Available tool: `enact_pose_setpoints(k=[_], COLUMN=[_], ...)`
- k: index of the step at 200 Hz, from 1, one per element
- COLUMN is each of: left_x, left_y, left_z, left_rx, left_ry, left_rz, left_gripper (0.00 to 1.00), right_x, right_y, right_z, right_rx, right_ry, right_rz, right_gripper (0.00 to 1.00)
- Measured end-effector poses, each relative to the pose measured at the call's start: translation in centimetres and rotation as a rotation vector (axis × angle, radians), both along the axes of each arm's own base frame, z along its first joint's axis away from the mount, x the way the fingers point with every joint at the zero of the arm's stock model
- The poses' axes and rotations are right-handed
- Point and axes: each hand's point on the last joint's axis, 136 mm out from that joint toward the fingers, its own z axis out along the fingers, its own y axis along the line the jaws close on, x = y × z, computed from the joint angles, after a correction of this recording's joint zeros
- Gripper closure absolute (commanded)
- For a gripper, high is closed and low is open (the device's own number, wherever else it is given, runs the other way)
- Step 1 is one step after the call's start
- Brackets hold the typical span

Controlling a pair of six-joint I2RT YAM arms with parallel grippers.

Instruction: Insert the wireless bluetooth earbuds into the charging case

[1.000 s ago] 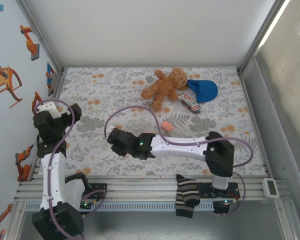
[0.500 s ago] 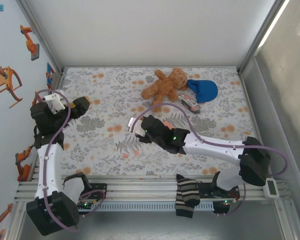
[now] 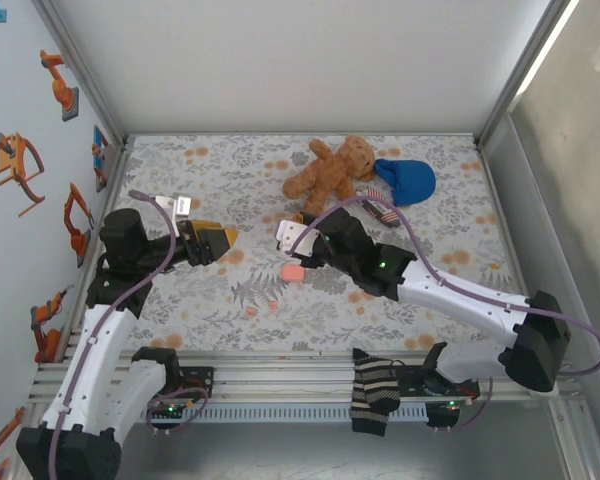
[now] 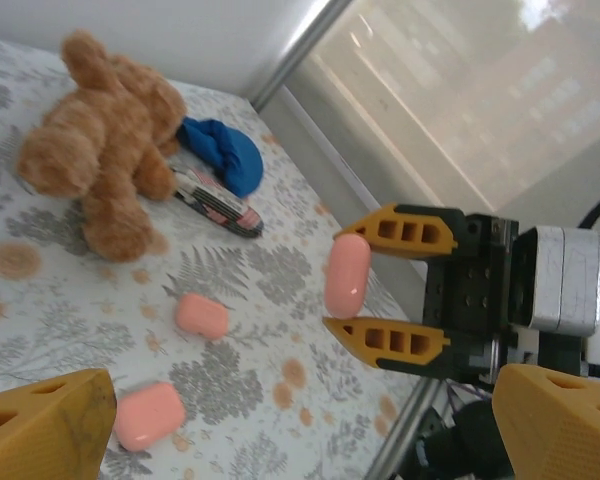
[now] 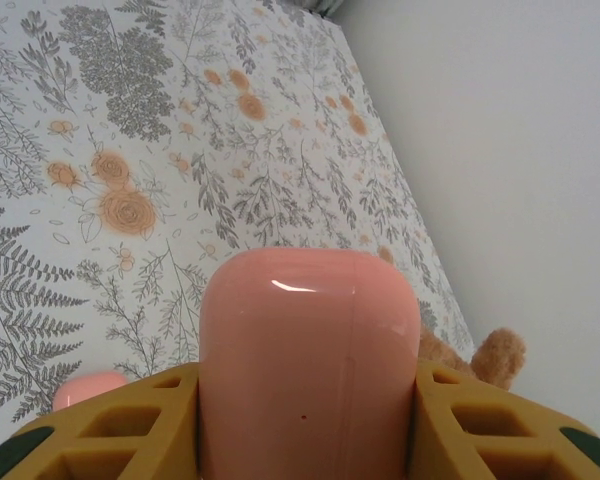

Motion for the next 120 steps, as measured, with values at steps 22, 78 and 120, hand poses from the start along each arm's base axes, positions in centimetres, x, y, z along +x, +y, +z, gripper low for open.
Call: enact_pose_setpoints(k=[22,78,120], left_x=[-0.8,-2.2,-3.2], left_y=[-2.0,-6.3,-9.3], left_z=[0.5,1.6,1.2], left_rx=[0.003,0.012,0.02], left_ry=[0.003,-0.042,-0.07], left_rz=[-0.087,-0.264,-0.354], left_gripper=[0.07,0.12,0.2], right_x=[-0.3,-2.0,-2.6], right_y=[-0.4,-1.4,-1.5], right_z=[1.3,3.7,2.8], right_rx=[0.022,0.065,0.037], right_ry=[-0.022,-0.046,-0.011], right_rz=[0.026,0.089,0.111], right_gripper=[0.65,0.65,0.67])
